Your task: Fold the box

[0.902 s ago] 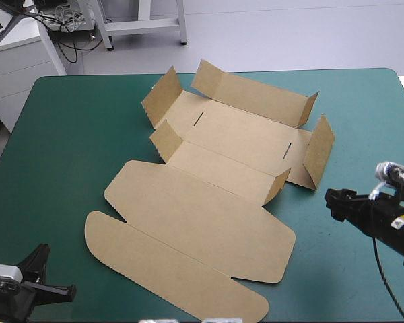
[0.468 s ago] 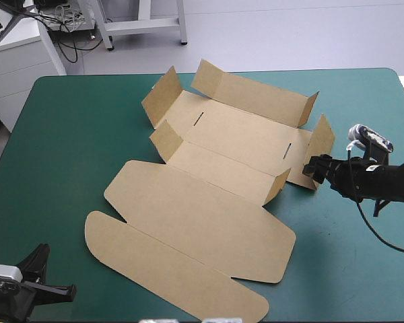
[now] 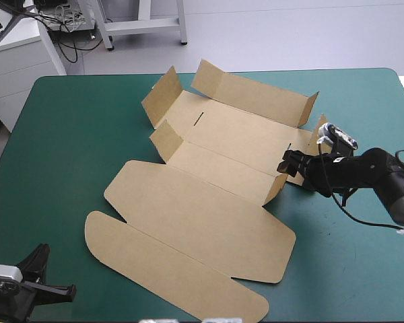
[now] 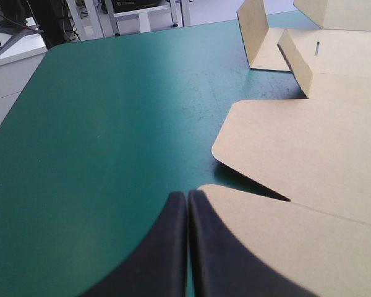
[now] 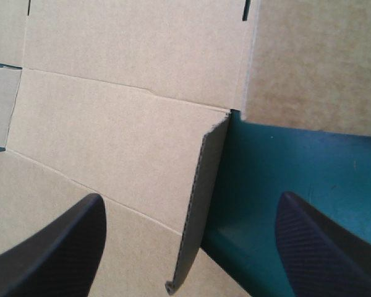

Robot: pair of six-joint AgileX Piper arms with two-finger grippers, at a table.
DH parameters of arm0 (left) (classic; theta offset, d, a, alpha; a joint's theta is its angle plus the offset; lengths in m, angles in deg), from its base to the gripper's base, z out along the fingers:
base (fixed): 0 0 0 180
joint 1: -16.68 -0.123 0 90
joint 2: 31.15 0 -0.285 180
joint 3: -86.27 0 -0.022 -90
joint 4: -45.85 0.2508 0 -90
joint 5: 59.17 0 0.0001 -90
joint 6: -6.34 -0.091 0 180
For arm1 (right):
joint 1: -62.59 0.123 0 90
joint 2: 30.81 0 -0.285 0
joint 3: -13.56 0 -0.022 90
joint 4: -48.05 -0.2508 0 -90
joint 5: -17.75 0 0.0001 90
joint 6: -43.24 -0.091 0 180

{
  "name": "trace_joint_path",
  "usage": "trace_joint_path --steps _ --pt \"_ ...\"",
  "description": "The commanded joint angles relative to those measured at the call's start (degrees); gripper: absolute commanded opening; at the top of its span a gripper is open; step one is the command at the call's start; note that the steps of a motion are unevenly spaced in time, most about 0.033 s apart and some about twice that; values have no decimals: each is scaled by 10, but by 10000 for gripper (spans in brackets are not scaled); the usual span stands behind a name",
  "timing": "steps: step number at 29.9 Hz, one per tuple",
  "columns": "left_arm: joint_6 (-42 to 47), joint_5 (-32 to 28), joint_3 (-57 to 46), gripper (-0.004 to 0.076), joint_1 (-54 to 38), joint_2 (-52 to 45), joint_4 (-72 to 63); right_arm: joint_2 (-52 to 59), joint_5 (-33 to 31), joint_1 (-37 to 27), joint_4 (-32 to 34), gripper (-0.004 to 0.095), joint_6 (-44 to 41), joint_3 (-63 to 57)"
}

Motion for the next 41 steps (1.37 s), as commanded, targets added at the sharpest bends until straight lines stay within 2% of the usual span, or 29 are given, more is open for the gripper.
trace_joint_path --steps 1,8,13,17,20,26,35,41 --pt "4 -42 13 -10 3 -7 2 -18 15 24 3 701 -39 35" --pt "4 -42 13 -10 3 -7 2 -79 6 70 71 688 -150 72" --pt "4 -42 13 -10 3 -7 2 -101 -26 73 94 546 -191 79" --pt "4 -42 13 -10 3 -7 2 -104 -37 73 95 299 -193 79" --pt "4 -42 13 -10 3 -7 2 -104 -38 73 94 6 -191 79" --pt "4 -42 13 -10 3 -7 2 -104 -35 73 92 -3 -172 79" --pt "5 -42 13 -10 3 -7 2 -104 -37 73 95 -2 -60 81" --pt "5 -42 13 -10 3 -7 2 -104 -70 73 154 0 36 134"
